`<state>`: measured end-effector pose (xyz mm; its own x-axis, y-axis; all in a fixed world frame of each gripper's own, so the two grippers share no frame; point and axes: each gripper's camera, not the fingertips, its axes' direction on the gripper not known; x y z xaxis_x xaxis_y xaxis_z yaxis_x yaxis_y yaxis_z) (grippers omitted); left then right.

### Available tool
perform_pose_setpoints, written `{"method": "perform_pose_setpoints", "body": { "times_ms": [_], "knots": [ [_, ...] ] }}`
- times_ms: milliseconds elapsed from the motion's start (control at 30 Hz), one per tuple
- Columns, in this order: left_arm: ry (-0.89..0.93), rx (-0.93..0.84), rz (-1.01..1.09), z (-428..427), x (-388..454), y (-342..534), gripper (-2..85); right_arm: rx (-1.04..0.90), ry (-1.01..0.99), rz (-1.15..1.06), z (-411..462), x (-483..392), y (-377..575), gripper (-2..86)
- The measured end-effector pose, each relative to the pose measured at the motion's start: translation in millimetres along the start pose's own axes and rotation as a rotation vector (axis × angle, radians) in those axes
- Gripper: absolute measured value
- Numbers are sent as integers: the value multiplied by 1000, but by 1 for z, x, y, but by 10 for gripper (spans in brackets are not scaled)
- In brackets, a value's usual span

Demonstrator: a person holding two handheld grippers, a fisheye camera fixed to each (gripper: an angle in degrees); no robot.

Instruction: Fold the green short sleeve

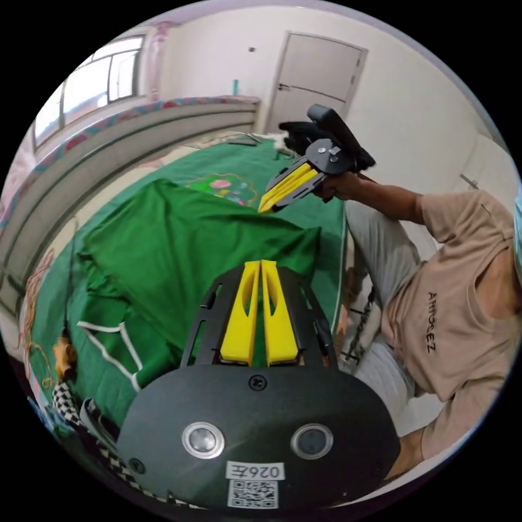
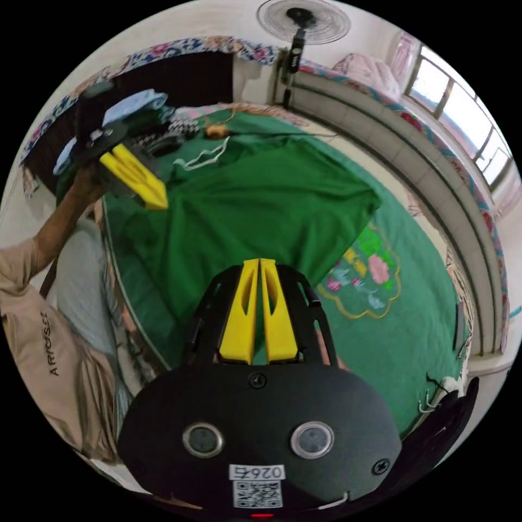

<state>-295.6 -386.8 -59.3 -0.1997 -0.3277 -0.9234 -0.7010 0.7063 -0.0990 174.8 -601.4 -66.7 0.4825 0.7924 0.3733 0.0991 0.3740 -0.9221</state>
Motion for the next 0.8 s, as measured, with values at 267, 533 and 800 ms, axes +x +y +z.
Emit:
{"method": "perform_pose_setpoints", "body": {
  "times_ms": [267,533,800],
  "knots": [
    [-136,-389,-15,41,60,63,-10,-306,170,-161,-22,-120,97,-11],
    [-429,-134,-301,-39,92,114,-8,-276,116,-36,-97,-154,152,-14],
    [65,726,-227,-104,142,186,-9,298,-27,9,-220,-205,206,-9]
  ]
}}
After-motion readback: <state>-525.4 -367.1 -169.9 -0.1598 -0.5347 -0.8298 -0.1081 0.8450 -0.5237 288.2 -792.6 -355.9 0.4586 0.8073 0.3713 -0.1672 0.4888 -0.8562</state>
